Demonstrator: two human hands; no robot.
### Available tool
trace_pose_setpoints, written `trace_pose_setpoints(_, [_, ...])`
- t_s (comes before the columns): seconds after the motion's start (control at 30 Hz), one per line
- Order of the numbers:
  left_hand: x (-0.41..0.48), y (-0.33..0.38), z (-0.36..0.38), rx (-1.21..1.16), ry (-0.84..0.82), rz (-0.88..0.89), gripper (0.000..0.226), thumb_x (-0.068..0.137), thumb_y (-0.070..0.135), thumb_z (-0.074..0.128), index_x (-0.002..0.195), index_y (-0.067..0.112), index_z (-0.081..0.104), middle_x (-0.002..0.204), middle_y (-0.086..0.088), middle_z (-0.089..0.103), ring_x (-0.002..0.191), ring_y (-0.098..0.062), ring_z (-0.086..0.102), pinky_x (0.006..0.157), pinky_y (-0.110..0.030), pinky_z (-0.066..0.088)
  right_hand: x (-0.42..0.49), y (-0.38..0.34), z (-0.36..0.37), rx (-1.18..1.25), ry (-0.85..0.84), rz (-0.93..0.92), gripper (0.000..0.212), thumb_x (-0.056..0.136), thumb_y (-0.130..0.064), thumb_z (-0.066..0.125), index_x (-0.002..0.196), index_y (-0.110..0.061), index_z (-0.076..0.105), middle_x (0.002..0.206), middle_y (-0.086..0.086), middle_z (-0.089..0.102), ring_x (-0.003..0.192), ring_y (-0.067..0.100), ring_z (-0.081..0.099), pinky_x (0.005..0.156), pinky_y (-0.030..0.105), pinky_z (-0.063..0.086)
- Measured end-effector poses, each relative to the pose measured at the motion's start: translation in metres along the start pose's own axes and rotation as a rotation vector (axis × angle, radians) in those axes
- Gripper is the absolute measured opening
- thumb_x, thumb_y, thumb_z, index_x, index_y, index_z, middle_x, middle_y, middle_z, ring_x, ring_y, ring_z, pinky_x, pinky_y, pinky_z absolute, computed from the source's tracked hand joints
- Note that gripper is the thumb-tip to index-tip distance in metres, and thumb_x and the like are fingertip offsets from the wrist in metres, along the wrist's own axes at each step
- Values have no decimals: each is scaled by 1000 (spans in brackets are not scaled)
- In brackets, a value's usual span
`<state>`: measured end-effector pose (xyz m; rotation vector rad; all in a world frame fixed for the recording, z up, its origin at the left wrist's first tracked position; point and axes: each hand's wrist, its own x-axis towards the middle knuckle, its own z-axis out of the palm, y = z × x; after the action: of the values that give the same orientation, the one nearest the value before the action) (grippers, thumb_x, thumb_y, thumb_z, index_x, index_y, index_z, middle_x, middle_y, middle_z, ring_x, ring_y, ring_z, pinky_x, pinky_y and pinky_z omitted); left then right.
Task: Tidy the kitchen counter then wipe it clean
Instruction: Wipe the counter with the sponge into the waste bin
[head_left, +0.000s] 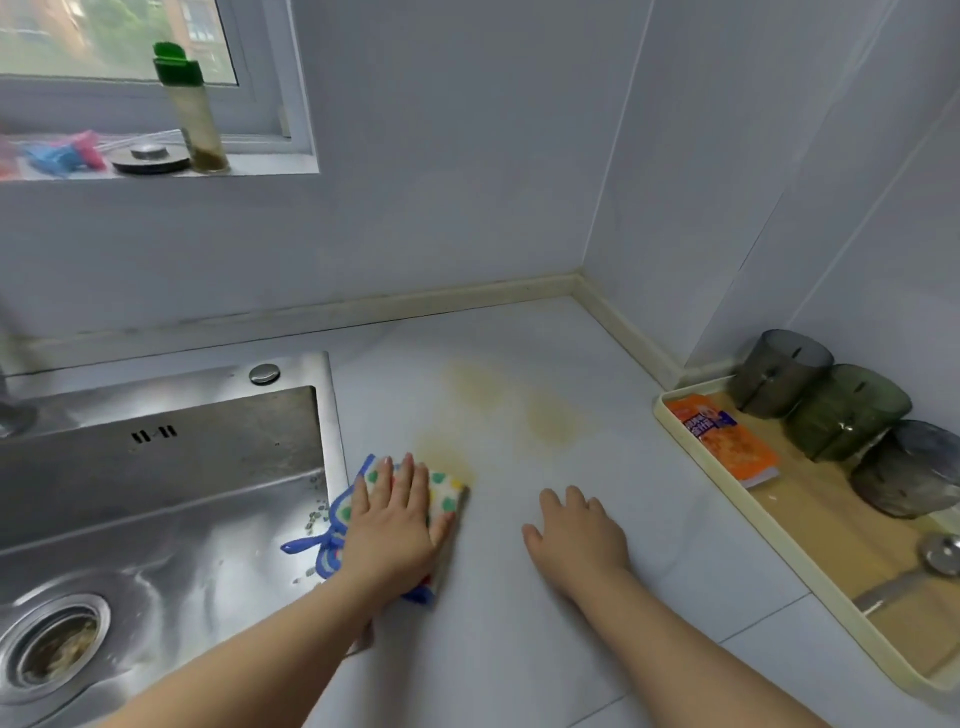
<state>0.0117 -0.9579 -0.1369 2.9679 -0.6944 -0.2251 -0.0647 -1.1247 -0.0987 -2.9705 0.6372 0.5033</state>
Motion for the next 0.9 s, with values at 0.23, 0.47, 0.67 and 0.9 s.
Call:
trace_pose_setpoints(0.23, [4,-14,-3,36,21,108,91,88,66,-7,133,14,53,139,-5,50,126,-30,51,108,-39,7,-1,-2,-10,-25,-4,-22,41,98,-37,31,130,-14,38,131,10,46,117,29,48,87,33,43])
trace_pose_setpoints(0.47, [-3,5,-1,32,10,146,90,81,68,-18,141,34,39,151,-18,16,136,-44,30,113,-36,11,6,12,-34,49,-88,-25,28,91,-27,38,64,-21,34,89,1,50,84,23,45,60,25,34])
trace_pose_setpoints(0.67, [33,-5,-12,-39,-76,-79,66,88,65,1,149,40,3,158,-12,-11,145,-31,-12,116,-47,-6,3,9,-21,96,-43,10,34,92,-15,33,61,-24,21,70,-5,31,85,24,44,51,24,25])
trace_pose_setpoints(0.9, [31,-4,-9,-8,-140,274,124,34,81,-42,145,50,2,158,-5,-14,144,-21,-18,114,-42,-14,18,17,-16,175,-27,136,61,99,-35,30,151,-19,4,159,9,-8,147,26,-7,119,38,3])
